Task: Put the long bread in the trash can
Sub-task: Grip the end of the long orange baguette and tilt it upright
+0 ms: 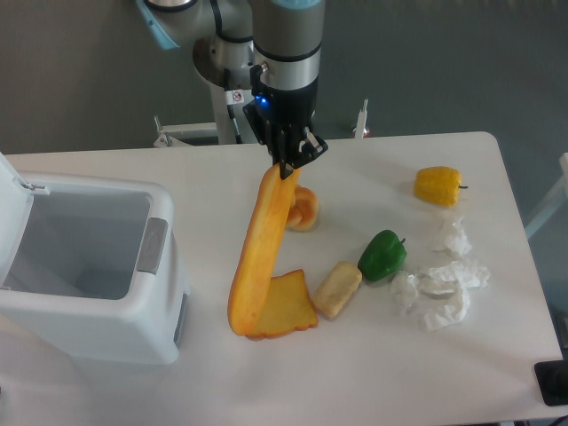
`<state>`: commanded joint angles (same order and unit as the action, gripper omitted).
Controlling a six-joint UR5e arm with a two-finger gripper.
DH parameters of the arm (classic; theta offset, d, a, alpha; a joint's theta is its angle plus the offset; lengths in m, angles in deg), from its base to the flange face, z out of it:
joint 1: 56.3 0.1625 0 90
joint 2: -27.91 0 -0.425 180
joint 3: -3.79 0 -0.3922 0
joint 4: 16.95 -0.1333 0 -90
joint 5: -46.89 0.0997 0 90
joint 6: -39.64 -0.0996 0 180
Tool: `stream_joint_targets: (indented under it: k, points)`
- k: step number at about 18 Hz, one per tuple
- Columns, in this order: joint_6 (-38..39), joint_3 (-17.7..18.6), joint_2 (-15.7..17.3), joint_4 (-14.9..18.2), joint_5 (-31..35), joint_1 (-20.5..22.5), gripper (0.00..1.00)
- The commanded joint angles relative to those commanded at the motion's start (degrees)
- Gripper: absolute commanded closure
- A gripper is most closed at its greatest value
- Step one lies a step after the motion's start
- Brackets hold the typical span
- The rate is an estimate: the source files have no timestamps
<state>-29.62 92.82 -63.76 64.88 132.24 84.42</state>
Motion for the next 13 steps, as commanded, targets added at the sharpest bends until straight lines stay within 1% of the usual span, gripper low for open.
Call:
stream_joint_targets:
  k: [11,13]
  points:
    - [0.3,-0.5,-0.2,-0.1,-0.2,0.0,1.0]
    - [0.4,-1.1,-0.7,-0.3,-0.2,-0.1,1.0]
